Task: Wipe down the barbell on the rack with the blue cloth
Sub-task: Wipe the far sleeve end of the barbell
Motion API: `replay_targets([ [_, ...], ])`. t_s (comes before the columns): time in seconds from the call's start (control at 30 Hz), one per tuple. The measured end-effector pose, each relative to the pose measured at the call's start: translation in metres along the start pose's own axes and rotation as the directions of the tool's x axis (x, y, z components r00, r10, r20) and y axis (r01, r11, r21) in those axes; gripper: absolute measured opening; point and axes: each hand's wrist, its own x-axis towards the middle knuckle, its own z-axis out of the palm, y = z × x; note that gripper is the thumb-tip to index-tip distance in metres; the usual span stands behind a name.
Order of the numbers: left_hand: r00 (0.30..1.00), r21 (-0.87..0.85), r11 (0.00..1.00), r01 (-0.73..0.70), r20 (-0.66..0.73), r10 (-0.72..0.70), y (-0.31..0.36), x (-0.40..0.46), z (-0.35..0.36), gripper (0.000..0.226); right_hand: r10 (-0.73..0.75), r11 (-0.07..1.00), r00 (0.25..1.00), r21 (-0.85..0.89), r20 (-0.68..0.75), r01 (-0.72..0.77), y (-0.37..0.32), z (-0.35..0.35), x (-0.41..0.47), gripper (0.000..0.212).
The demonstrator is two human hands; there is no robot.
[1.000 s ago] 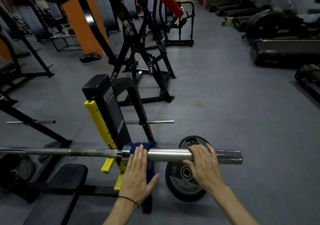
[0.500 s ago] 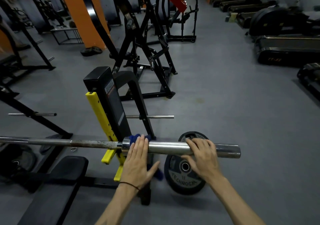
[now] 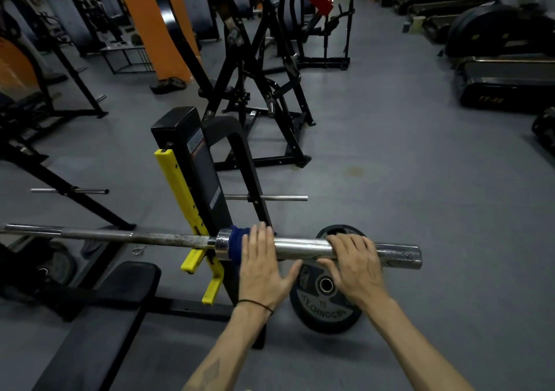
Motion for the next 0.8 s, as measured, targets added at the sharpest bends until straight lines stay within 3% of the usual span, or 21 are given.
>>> replay_targets([
  [0.07, 0.995, 0.036, 0.994, -0.100, 0.026, 0.099, 0.010, -0.006, 0.005, 0.096, -0.002, 1.000, 1.000, 0.000, 0.014, 0.002, 0.002, -0.001, 0.000, 0.050],
  [0.17, 0.983, 0.096, 0.978, -0.183, 0.034, 0.181, -0.026, -0.009, -0.005, 0.093, -0.005, 1.000, 0.999, 0.000, 0.038, 0.005, 0.002, -0.002, 0.002, 0.050],
  [0.27, 0.992, 0.128, 0.985, -0.117, -0.021, 0.121, -0.054, -0.005, -0.011, 0.090, -0.009, 1.000, 0.999, -0.029, 0.034, 0.010, 0.003, -0.005, 0.007, 0.054],
  [0.4, 1.000, 0.032, 0.999, 0.018, -0.024, -0.017, 0.001, -0.002, 0.002, 0.098, -0.008, 0.998, 0.997, -0.054, 0.081, 0.012, 0.005, -0.006, 0.011, 0.056],
  [0.5, 0.991, 0.048, 0.990, -0.133, 0.016, 0.132, 0.030, -0.020, 0.012, 0.101, -0.021, 0.997, 0.998, -0.067, 0.065, 0.025, 0.002, -0.007, 0.009, 0.057],
  [0.6, 0.980, 0.100, 0.975, -0.197, 0.010, 0.197, -0.010, -0.026, 0.006, 0.095, -0.022, 0.995, 0.998, -0.100, 0.065, 0.029, -0.001, -0.009, 0.009, 0.059],
  [0.7, 0.994, 0.126, 0.989, -0.082, -0.066, 0.091, -0.049, -0.025, 0.002, 0.094, -0.012, 0.996, 0.995, -0.090, 0.104, 0.021, -0.002, -0.012, 0.009, 0.056],
  [0.8, 0.997, 0.034, 0.998, 0.061, -0.051, -0.059, -0.008, -0.022, 0.008, 0.100, -0.021, 0.997, 0.995, -0.075, 0.095, 0.028, -0.001, -0.012, 0.009, 0.051],
])
